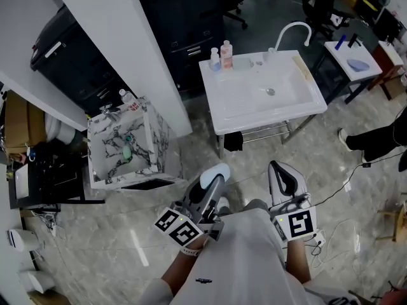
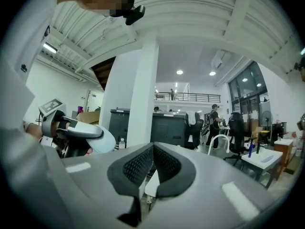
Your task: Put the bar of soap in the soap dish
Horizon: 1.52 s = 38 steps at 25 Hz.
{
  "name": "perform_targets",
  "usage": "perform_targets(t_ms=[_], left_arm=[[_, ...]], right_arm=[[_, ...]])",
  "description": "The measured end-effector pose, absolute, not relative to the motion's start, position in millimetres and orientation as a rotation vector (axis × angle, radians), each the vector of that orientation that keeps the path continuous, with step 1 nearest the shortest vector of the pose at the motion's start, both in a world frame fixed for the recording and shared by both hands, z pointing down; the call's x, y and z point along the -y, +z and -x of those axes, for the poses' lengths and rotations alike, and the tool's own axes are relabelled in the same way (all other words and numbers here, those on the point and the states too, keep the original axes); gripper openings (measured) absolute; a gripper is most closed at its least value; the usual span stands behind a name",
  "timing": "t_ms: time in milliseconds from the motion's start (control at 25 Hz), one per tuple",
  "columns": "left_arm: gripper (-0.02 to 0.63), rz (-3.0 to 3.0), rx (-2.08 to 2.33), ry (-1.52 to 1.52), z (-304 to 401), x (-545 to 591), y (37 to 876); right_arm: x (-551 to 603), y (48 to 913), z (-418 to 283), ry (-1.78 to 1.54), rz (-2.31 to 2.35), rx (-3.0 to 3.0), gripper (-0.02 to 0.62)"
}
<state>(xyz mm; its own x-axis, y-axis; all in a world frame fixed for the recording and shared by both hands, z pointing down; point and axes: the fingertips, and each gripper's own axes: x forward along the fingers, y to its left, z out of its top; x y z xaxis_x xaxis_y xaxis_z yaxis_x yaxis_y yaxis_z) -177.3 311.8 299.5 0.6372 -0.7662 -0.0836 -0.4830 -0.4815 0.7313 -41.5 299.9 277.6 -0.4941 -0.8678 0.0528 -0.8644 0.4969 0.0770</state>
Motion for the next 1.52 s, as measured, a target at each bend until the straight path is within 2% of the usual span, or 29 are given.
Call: perform_targets(t_ms=[680, 1520], left_arm=[[0.126, -2.103, 0.978, -0.501, 182.1, -257.2, 317.0], [0.126, -2.100, 1.062, -0.481, 143.3, -59.1, 304.9]], right_arm=[[-243.1, 300.9, 44.4, 0.030, -1.521, 2.587, -0.002], [-26.0, 292.0, 28.7, 0.040, -1.373, 2.721, -0.002]])
